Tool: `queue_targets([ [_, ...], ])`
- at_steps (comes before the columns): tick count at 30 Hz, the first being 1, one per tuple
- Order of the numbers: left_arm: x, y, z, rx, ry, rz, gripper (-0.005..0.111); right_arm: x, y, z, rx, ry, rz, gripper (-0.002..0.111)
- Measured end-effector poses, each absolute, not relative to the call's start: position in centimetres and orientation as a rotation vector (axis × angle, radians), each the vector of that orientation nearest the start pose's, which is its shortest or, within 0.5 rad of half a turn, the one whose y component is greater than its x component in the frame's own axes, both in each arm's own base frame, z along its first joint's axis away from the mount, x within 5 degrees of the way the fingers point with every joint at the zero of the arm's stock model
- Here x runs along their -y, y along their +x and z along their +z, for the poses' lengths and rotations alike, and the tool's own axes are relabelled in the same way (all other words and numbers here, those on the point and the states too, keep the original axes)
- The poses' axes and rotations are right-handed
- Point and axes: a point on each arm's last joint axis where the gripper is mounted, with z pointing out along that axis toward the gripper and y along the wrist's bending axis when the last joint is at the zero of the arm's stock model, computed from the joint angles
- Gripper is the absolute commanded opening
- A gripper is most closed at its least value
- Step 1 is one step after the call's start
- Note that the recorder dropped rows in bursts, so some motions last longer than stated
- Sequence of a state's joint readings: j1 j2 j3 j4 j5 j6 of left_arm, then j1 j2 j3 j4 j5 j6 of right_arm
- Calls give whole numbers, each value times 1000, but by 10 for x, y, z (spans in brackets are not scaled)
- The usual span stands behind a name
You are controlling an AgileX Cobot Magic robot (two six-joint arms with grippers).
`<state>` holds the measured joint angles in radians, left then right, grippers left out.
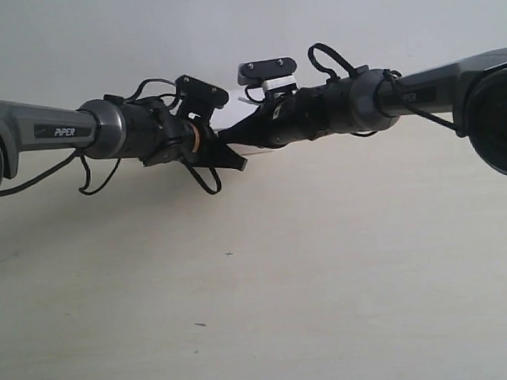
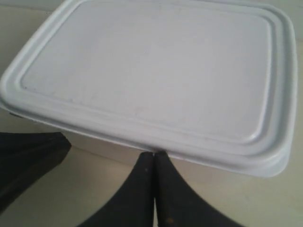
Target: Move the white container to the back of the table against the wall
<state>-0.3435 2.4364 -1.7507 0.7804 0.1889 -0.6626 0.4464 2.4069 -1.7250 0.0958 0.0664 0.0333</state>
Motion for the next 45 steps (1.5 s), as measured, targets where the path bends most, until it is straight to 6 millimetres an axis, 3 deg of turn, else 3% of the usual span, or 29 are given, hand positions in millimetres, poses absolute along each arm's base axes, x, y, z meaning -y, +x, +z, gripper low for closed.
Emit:
queue_targets([
  [6,156,504,90,-2254,438,41,0,-229,477,87,-2230,-359,314,0],
  [22,145,504,86,-2237,648,273,0,-230,482,94,-2139,-339,328,0],
  [27,143,500,87,-2233,700,320,0,-231,483,85,-2128,-336,328,0],
  [35,128,487,119,-2163,759,300,0,-231,485,85,-2089,-328,332,0],
  [38,107,483,138,-2147,723,299,0,-233,489,86,-2084,-327,335,0],
  [45,74,486,151,-2147,652,323,0,-237,496,80,-2089,-324,339,0],
])
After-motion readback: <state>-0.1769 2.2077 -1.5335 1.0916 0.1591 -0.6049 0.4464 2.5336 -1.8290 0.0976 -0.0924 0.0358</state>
